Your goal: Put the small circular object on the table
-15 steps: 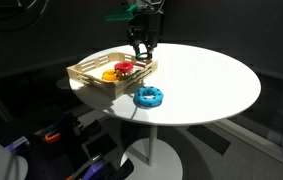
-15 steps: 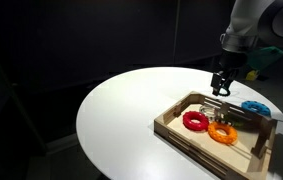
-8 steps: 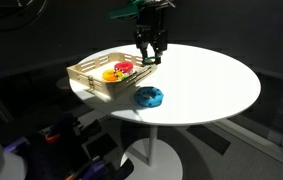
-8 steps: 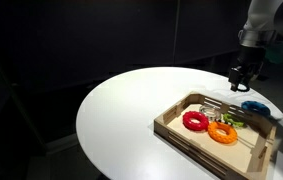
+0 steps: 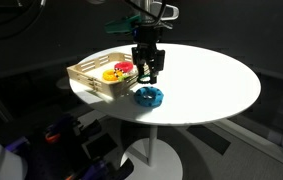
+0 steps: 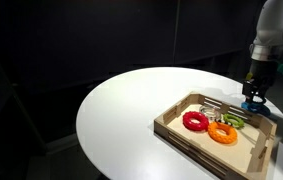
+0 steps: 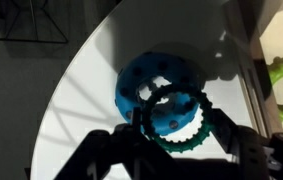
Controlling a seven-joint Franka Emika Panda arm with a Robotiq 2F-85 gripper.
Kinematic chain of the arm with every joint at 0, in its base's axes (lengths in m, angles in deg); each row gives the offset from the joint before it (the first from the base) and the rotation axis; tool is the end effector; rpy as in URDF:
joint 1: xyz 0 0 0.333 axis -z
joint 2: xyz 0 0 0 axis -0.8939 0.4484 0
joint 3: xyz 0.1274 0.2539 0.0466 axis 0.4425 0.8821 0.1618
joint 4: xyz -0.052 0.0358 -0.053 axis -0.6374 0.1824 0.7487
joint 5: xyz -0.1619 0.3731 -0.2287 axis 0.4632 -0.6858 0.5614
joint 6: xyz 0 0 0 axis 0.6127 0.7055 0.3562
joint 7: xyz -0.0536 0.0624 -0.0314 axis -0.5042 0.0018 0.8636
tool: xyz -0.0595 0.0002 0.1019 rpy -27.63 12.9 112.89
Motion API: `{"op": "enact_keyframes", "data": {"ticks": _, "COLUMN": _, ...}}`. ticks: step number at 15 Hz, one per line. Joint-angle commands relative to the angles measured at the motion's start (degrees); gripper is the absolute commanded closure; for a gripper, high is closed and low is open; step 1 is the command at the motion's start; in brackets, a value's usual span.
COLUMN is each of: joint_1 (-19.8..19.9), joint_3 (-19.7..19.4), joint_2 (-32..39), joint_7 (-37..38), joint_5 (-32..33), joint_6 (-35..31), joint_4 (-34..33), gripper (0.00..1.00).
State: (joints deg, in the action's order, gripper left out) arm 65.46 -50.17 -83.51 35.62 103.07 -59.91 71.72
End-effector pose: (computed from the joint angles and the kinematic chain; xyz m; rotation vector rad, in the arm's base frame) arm 0.4978 -0.0300 0.1947 2.9637 -0.2541 -0.1122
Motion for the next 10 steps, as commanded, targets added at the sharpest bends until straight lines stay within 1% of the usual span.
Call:
{"op": "enact_keyframes", "data": {"ticks": 1, "joint_1": 0.72, "joint_3": -0.45, "joint_2": -0.52, "joint_7": 1.76, "joint_5": 1.54, "joint_6": 0.62, "joint_4": 1.70, "gripper": 0.55}}
{"op": "enact_keyframes", "data": {"ticks": 3, "joint_1": 0.87, "joint_3": -0.57, "joint_2": -0.50, "joint_7": 1.66, "joint_5": 1.44, "joint_6": 0.75, "joint_4": 2.13, "gripper": 0.55}}
{"op": "enact_keyframes", "data": {"ticks": 4, "joint_1": 0.94, "joint_3": -0.63, "joint_2": -0.62, "joint_7": 1.57, "joint_5": 1.38, "joint_6": 0.84, "joint_4": 2.29, "gripper": 0.27}}
{"op": "enact_keyframes", "data": {"ticks": 5, "joint_1": 1.02, "joint_3": -0.68, "joint_2": -0.73, "joint_7": 1.56, "joint_5": 1.42, "joint_6": 0.92, "joint_4": 2.39, "gripper": 0.11}}
{"op": "enact_keyframes", "data": {"ticks": 8, "joint_1": 1.19, "joint_3": -0.77, "joint_2": -1.00, "joint_7": 1.42, "joint_5": 1.47, "joint_6": 1.13, "joint_4": 2.36, "gripper": 0.00}}
{"op": "enact_keyframes", "data": {"ticks": 10, "joint_1": 1.20, "joint_3": -0.82, "joint_2": -1.10, "joint_7": 1.39, "joint_5": 1.46, "joint_6": 1.24, "joint_4": 2.28, "gripper": 0.00}}
